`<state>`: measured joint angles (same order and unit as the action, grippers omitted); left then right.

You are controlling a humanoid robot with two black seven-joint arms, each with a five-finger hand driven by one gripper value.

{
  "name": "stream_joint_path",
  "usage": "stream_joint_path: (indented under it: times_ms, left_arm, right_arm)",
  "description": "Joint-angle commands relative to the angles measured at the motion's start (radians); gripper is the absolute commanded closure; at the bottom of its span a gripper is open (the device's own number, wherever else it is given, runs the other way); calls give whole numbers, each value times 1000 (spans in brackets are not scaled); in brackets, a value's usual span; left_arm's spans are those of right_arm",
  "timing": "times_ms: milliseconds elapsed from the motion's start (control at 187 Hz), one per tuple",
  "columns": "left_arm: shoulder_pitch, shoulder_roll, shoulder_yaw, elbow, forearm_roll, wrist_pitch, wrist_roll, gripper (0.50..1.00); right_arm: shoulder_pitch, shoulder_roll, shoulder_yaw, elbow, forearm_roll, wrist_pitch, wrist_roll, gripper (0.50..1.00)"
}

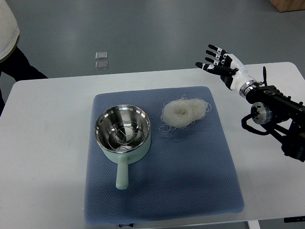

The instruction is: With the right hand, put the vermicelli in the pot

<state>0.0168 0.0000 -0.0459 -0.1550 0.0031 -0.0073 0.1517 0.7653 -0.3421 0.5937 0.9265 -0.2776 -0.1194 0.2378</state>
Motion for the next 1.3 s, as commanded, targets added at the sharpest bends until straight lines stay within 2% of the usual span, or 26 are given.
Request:
stream_joint_path:
  times_ms: [0,1138,1293]
  left_arm:
    - [0,0,0,-3,0,0,0,500]
    - [0,0,1,0,0,0,0,500]
    - [0,0,1,0,0,0,0,500]
  right_arm:
    - [0,0,0,0,0,0,0,576]
    - [17,-8,-20,6,-18,18,-2,576]
    - [31,-14,-22,9,-115,41,-3,576]
